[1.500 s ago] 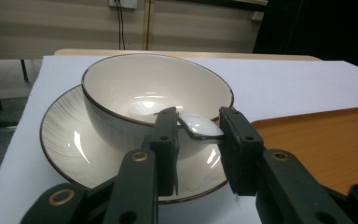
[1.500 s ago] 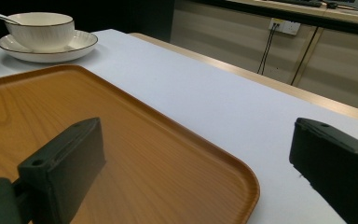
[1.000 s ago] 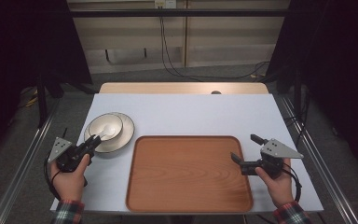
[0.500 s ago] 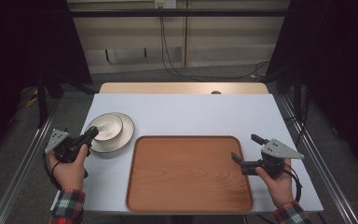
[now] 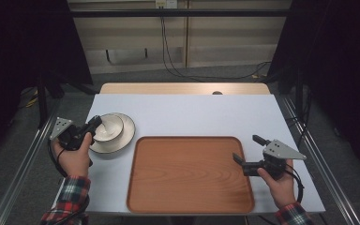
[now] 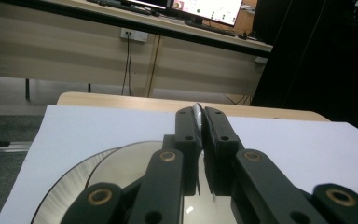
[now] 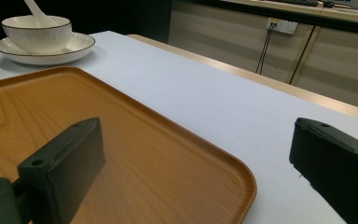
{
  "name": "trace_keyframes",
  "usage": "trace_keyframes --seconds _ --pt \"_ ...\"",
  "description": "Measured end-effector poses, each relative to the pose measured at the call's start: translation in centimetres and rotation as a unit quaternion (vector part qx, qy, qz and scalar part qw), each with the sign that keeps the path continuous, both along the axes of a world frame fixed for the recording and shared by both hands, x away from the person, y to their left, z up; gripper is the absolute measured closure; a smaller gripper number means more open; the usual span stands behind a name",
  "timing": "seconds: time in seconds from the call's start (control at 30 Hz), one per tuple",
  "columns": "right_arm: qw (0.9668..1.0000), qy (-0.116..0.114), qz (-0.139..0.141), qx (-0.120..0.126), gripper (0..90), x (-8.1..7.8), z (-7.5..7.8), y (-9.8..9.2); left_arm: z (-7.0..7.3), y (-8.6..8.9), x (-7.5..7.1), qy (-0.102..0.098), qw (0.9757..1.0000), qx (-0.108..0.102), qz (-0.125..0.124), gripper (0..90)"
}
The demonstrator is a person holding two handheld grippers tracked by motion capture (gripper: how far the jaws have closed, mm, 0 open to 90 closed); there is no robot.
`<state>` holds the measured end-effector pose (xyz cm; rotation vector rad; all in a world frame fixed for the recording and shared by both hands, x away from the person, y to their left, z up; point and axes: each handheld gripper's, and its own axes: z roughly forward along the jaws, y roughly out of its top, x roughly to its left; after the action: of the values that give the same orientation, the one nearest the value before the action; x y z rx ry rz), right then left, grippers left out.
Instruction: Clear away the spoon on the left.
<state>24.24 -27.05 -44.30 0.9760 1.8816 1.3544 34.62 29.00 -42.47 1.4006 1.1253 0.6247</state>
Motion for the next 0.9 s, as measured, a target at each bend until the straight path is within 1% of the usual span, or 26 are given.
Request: trace_keyframes --seconds 0.03,0.07,0.1,0.2,0.23,0.27,0.3,0.33,0.37,0.4,0.43,0.47,0.5,0.53,0.6,0.63,0.8,0.83,0.9 --pt "1.0000 0.000 0.002 0.002 2.7 0.0 0.0 0.0 0.0 0.0 0.2 -0.001 1.0000 -0.002 0.001 85.1" --pt "1.0000 0.000 0.002 0.002 2.7 0.0 0.0 0.0 0.0 -0.1 0.5 -0.002 1.0000 -0.006 0.007 85.1" --pt "1.0000 -0.001 0.002 0.001 2.7 0.0 0.0 0.0 0.0 -0.3 0.9 -0.003 0.9999 -0.013 0.008 85.0" --pt "1.0000 -0.001 0.005 0.001 2.7 0.0 0.0 -0.1 0.0 -0.4 1.2 -0.003 0.9999 -0.010 0.008 85.0" --pt "1.0000 -0.001 0.006 0.002 2.7 0.0 0.0 -0.1 0.0 -0.6 1.4 -0.005 0.9998 -0.011 0.016 85.0" --pt "1.0000 -0.002 0.006 0.002 2.7 0.0 0.0 -0.1 0.0 -0.6 1.6 -0.006 0.9999 -0.012 0.011 85.0" --pt "1.0000 0.000 0.006 0.001 2.7 0.0 0.0 -0.1 -0.1 -0.8 1.7 -0.008 0.9997 -0.013 0.018 85.0" --pt "1.0000 0.000 0.007 0.000 2.7 0.0 0.0 -0.1 -0.1 -0.8 1.9 -0.009 0.9997 -0.016 0.016 85.0" --pt "1.0000 0.000 0.007 0.001 2.7 0.0 0.0 -0.1 -0.1 -0.9 2.1 -0.010 0.9996 -0.017 0.022 84.9" --pt "1.0000 0.001 0.008 0.001 2.7 0.0 0.0 -0.2 -0.2 -0.9 2.1 -0.008 0.9997 -0.014 0.017 84.9" --pt "1.0000 0.000 0.008 0.001 2.7 0.0 0.0 -0.2 -0.3 -1.0 2.3 -0.007 0.9997 -0.007 0.020 84.9" --pt "1.0000 0.000 0.008 0.001 2.7 0.0 0.0 -0.2 -0.3 -1.0 2.3 -0.007 0.9997 -0.007 0.020 84.9" --pt "1.0000 0.001 0.008 0.001 2.7 0.0 0.0 -0.2 -0.4 -1.0 2.4 -0.010 0.9997 -0.012 0.019 84.7" --pt "1.0000 0.001 0.008 0.001 2.7 0.0 0.0 -0.2 -0.4 -1.1 2.5 -0.011 0.9995 -0.017 0.023 84.7" --pt "1.0000 0.001 0.008 0.002 2.7 0.0 0.0 -0.2 -0.5 -1.1 2.6 -0.012 0.9995 -0.016 0.024 84.8" --pt "1.0000 0.002 0.007 0.002 2.7 0.0 0.0 -0.2 -0.5 -1.2 2.6 -0.012 0.9994 -0.017 0.028 84.8" --pt "1.0000 0.002 0.006 0.003 2.7 0.0 -0.1 -0.2 -0.8 -1.3 2.9 -0.011 0.9994 -0.018 0.029 84.9" --pt "1.0000 0.003 0.006 0.001 2.7 0.0 0.0 -0.2 -1.0 -1.3 3.0 -0.012 0.9992 -0.015 0.034 84.9" --pt "1.0000 0.001 0.004 0.002 2.7 0.0 0.0 -0.2 -1.1 -1.3 3.1 -0.015 0.9993 -0.015 0.030 84.9"
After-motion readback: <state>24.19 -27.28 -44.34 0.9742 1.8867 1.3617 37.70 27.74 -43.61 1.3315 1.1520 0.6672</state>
